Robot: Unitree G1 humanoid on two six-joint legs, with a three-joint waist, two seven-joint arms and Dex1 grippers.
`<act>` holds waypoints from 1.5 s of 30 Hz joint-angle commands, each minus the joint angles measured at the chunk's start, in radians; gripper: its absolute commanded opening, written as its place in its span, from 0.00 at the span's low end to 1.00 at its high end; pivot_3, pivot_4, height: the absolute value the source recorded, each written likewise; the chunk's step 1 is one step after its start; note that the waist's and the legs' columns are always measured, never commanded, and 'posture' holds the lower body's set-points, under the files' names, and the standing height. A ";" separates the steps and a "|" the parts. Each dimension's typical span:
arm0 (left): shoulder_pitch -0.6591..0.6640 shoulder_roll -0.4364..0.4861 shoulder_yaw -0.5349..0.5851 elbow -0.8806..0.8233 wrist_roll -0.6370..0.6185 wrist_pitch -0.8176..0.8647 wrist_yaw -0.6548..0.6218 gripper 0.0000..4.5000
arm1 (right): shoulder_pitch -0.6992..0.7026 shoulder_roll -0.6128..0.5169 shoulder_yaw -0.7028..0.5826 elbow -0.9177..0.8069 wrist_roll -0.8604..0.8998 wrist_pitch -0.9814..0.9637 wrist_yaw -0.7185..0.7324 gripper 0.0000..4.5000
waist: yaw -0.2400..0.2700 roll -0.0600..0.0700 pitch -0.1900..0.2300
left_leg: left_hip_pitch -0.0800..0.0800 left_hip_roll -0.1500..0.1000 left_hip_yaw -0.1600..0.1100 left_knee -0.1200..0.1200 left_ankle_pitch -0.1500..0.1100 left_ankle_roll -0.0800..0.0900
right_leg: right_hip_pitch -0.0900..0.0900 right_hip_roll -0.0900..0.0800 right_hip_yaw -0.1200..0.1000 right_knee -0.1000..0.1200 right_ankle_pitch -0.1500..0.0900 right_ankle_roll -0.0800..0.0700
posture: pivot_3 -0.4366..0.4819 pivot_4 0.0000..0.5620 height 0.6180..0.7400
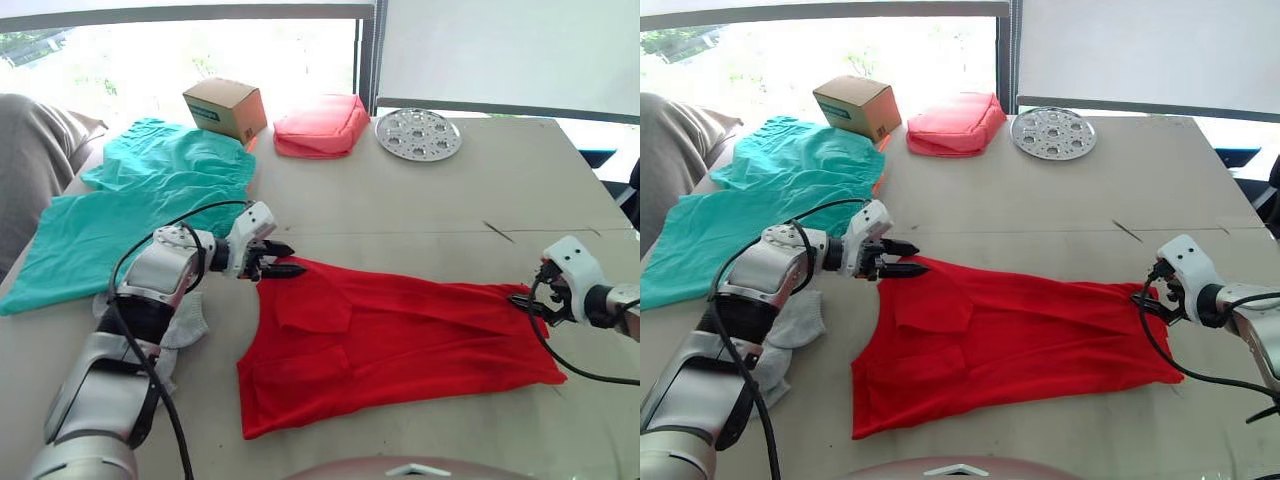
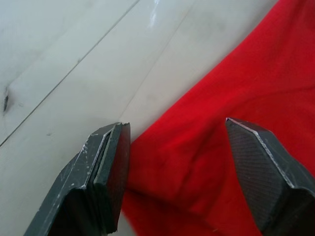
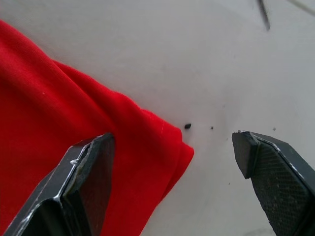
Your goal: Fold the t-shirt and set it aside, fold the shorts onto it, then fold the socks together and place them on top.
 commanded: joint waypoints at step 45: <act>0.865 -0.321 0.685 -1.162 -0.397 0.746 0.542 0.01 | -1.106 0.539 0.696 1.162 -0.669 -0.756 -0.124 0.01 | -0.035 -0.001 0.009 | 0.002 0.002 0.001 -0.003 0.004 -0.007 | -0.001 0.000 0.003 0.001 0.002 0.003 | 0.48 0.27 0.99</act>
